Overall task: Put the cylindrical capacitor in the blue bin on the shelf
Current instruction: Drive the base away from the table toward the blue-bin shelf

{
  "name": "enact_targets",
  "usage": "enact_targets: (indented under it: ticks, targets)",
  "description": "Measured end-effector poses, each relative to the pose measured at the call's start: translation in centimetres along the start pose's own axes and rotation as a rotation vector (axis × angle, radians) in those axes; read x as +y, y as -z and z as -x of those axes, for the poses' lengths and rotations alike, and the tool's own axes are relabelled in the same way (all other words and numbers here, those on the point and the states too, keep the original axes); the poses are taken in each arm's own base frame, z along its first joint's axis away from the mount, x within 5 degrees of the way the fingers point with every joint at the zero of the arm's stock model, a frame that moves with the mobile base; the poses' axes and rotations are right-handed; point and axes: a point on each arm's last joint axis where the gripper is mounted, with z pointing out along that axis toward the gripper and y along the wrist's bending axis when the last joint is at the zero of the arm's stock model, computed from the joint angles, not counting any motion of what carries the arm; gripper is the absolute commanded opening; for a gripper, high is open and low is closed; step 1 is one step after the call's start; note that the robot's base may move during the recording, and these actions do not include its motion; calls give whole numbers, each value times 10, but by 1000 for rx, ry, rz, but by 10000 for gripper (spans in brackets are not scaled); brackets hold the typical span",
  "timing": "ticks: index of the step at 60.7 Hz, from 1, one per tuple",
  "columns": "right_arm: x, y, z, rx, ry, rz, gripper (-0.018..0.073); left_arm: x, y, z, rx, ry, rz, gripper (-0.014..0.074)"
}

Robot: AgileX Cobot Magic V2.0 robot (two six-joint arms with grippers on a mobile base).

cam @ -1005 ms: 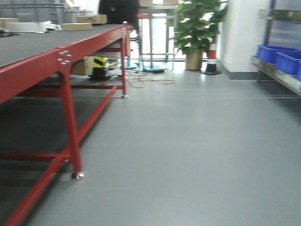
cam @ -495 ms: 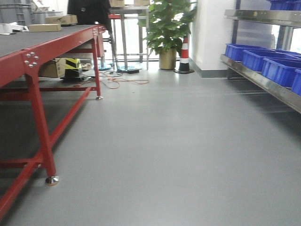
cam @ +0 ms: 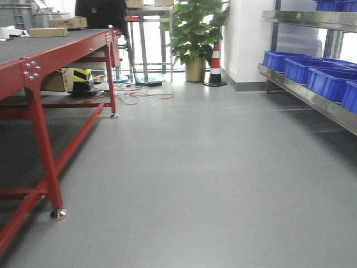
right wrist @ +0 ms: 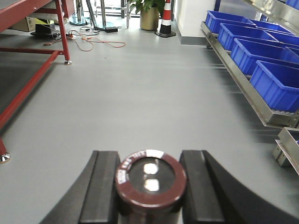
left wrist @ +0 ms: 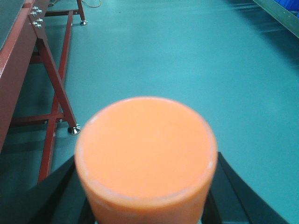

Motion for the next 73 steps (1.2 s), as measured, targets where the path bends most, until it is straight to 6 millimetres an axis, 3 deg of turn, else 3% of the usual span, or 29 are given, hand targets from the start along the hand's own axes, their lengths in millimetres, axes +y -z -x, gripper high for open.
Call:
enact_targets:
  ticks: [73]
  targets:
    - [0, 1, 0, -4, 0, 0, -111, 0, 3, 0, -6, -1, 0, -111]
